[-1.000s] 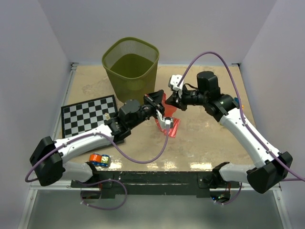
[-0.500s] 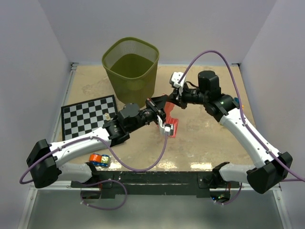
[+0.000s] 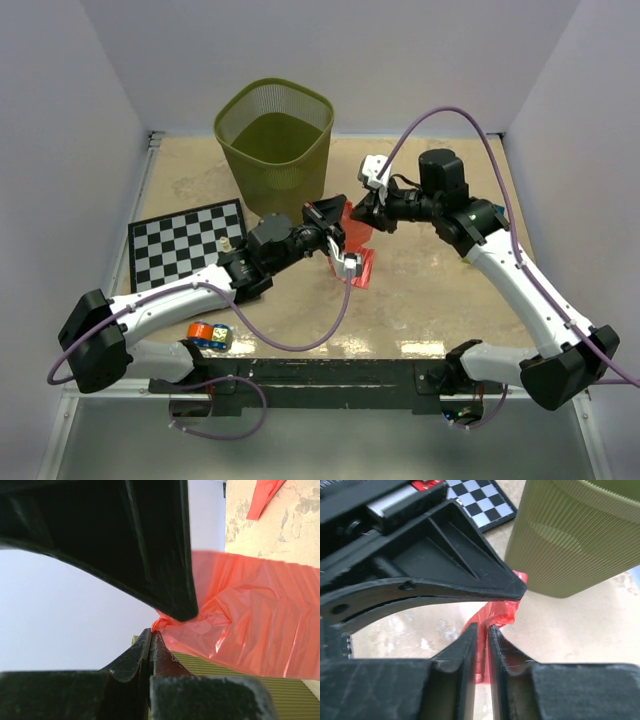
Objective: Put the trash bags into the trash bin
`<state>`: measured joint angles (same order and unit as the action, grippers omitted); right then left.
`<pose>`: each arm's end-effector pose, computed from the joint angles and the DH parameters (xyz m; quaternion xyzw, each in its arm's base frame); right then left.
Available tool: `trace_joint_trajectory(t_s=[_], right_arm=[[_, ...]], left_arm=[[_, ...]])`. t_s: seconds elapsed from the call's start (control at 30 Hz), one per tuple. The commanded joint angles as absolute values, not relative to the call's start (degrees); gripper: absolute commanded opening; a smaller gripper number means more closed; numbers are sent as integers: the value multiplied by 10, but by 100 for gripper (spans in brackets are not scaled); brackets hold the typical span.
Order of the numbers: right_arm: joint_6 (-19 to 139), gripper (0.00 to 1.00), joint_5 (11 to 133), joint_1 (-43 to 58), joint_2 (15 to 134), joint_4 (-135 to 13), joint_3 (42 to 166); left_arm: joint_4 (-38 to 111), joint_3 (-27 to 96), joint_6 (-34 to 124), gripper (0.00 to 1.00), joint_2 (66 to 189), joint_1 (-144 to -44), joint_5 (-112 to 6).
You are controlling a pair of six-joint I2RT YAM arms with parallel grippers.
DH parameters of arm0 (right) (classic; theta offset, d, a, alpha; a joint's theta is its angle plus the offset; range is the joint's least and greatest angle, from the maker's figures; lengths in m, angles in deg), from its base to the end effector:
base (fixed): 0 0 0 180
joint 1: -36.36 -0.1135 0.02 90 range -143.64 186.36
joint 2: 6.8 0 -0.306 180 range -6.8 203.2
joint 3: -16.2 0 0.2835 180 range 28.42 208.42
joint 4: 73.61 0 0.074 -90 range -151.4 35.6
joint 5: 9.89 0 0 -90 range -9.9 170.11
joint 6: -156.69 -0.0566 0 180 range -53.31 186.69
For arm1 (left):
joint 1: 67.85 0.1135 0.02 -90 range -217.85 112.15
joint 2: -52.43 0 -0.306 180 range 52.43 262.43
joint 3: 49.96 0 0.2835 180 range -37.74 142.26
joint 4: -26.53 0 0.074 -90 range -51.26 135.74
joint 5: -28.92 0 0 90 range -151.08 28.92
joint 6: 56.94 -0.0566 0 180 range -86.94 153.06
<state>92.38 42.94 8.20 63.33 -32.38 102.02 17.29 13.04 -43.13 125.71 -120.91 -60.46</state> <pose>0.2452 0.1700 0.4266 -0.5146 0.6379 0.2804 0.4996 0.2047 -0.2733 0.3536 0.6463 0.3023 0.1367 0.6872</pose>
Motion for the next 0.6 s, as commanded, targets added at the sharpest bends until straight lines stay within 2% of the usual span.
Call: trace_joint_trajectory(t_s=[0.0, 0.03, 0.1, 0.27, 0.57], right_arm=[[989, 36, 410, 84, 618, -213, 1100], [996, 42, 413, 85, 618, -192, 1125], [1015, 45, 400, 96, 622, -143, 1170], [1040, 48, 343, 172, 656, -77, 1252], [1017, 44, 345, 183, 699, -234, 1159]], left_arm=[[126, 114, -440, 0, 1235, -1197, -591], [116, 109, -441, 0, 1229, -1192, -583], [100, 94, -445, 0, 1223, -1184, -565], [48, 54, -451, 0, 1199, -1169, -519], [-42, 0, -455, 0, 1167, -1165, -456]])
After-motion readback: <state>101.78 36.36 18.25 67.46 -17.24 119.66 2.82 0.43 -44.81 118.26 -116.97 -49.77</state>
